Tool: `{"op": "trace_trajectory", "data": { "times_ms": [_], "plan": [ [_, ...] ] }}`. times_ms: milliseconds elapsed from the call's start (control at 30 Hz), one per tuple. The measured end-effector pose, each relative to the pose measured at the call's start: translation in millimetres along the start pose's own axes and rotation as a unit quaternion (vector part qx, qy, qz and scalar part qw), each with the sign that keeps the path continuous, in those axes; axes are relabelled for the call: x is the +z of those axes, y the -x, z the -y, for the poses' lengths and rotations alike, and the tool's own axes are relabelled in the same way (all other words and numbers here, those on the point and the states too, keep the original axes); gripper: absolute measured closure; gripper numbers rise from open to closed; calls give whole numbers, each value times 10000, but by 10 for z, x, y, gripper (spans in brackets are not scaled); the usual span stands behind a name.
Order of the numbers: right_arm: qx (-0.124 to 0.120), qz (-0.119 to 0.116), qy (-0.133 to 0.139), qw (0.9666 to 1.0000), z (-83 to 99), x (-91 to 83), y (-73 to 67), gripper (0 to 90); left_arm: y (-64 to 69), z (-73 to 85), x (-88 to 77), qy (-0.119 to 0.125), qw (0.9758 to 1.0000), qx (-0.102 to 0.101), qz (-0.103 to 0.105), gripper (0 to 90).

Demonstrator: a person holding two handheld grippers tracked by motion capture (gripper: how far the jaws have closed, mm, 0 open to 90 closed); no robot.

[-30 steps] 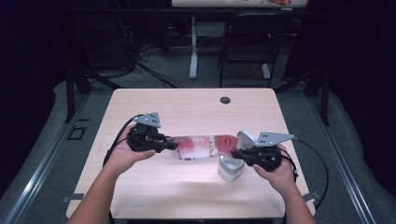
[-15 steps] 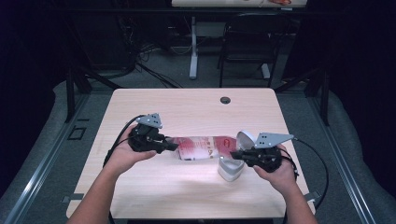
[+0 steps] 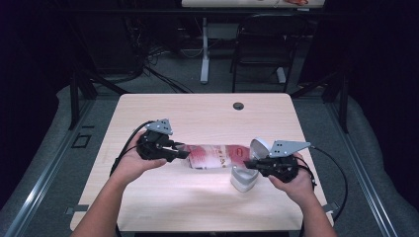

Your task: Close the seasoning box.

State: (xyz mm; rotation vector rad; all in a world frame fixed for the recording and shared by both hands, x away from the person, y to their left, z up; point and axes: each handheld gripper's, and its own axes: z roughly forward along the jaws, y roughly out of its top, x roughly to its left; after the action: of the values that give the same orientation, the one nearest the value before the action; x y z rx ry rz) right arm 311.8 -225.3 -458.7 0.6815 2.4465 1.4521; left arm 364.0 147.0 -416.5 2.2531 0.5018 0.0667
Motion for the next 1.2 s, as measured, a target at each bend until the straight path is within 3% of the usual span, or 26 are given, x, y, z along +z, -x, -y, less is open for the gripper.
{"op": "trace_trajectory", "data": {
  "times_ms": [133, 433, 700, 967, 1200],
  "plan": [
    [-30, 12, -37, 10000, -8, 3, -8, 900, 24, -14, -20, 83, 10000, 47, 19, 669],
    [29, 72, -20, 10000, -21, 4, 5, 900, 56, 16, 49, -152, 9995, 261, -23, 735],
    [52, 52, 7, 10000, -64, 24, 2, 900, 53, 44, 43, -121, 9993, 321, -119, 778],
    [19, 84, -70, 9999, -162, 68, -3, 900, 64, 61, 20, -170, 9980, 465, -391, 830],
    [-33, 136, -196, 9997, -255, 98, -12, 900, 51, 95, 19, -206, 9979, 495, -365, 864]
  ]
}}
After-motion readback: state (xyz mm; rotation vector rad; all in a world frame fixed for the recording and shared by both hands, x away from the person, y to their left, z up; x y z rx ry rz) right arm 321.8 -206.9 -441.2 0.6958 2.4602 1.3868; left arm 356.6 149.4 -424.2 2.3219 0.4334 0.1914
